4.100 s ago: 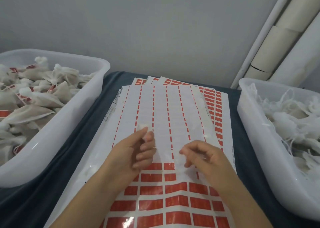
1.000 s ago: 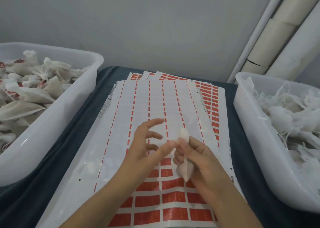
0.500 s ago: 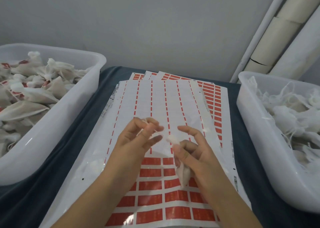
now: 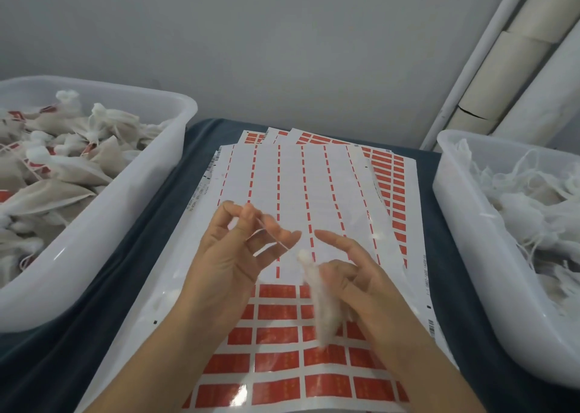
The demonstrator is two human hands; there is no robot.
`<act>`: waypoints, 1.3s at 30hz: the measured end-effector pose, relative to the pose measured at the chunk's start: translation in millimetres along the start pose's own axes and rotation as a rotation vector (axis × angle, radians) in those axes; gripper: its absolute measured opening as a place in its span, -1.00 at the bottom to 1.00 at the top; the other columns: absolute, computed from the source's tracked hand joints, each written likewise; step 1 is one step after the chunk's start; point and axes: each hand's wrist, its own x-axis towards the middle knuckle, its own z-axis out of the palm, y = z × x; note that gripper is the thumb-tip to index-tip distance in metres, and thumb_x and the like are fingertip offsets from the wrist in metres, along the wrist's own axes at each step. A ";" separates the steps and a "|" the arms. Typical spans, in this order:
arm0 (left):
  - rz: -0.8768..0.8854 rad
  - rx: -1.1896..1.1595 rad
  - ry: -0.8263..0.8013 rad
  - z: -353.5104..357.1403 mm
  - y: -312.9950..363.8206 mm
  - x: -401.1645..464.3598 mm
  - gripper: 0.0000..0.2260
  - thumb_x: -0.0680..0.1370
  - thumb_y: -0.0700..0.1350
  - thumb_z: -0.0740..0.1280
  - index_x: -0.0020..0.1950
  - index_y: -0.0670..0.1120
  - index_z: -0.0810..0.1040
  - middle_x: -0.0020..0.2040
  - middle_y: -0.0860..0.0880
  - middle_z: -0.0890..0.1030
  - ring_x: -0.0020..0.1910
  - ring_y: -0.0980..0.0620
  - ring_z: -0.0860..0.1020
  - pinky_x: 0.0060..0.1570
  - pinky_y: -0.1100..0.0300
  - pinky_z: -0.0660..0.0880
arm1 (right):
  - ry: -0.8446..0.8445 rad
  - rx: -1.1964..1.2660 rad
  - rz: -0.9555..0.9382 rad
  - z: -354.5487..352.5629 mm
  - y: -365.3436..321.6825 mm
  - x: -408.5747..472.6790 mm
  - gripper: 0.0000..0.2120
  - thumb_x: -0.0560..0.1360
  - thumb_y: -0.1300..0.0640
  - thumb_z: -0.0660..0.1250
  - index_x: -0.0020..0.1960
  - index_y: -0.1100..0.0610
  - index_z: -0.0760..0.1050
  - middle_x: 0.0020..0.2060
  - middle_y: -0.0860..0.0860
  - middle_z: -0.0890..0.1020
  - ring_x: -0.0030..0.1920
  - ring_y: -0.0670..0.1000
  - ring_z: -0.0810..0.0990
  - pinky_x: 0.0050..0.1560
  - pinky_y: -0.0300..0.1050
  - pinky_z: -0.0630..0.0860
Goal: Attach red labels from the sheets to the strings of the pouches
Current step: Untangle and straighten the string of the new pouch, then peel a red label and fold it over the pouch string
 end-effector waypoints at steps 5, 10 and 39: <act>0.298 0.300 0.142 -6.8 18.4 -3.1 -0.88 0.53 -0.02 0.25 -0.20 0.01 0.45 -0.50 0.10 0.38 -0.55 0.17 0.29 -0.53 0.41 0.30 | 0.538 -0.274 0.018 -26.2 5.6 6.8 -0.70 0.36 -0.24 0.27 0.07 -0.23 0.42 0.22 -0.29 0.50 0.19 -0.14 0.50 0.22 0.00 0.47; 0.527 1.081 0.068 2.1 -1.9 -9.7 -0.88 0.51 0.18 0.18 -0.11 0.19 0.44 -0.33 0.29 0.51 -0.33 0.28 0.50 -0.42 0.53 0.37 | 0.574 -0.480 0.203 -40.2 7.0 6.8 -0.62 0.44 -0.17 0.30 0.18 -0.28 0.22 0.33 -0.09 0.43 0.23 0.02 0.49 0.18 0.08 0.45; -0.057 1.447 -0.218 -0.6 -44.6 -11.2 -0.56 0.45 0.22 0.30 0.32 0.29 0.35 0.31 0.26 0.43 0.08 0.28 0.45 0.17 0.25 0.40 | 0.334 -0.195 0.511 -37.4 7.0 10.4 -0.31 0.18 -0.28 0.45 0.22 -0.18 0.25 0.05 -0.05 0.58 -0.05 0.03 0.61 -0.03 0.00 0.58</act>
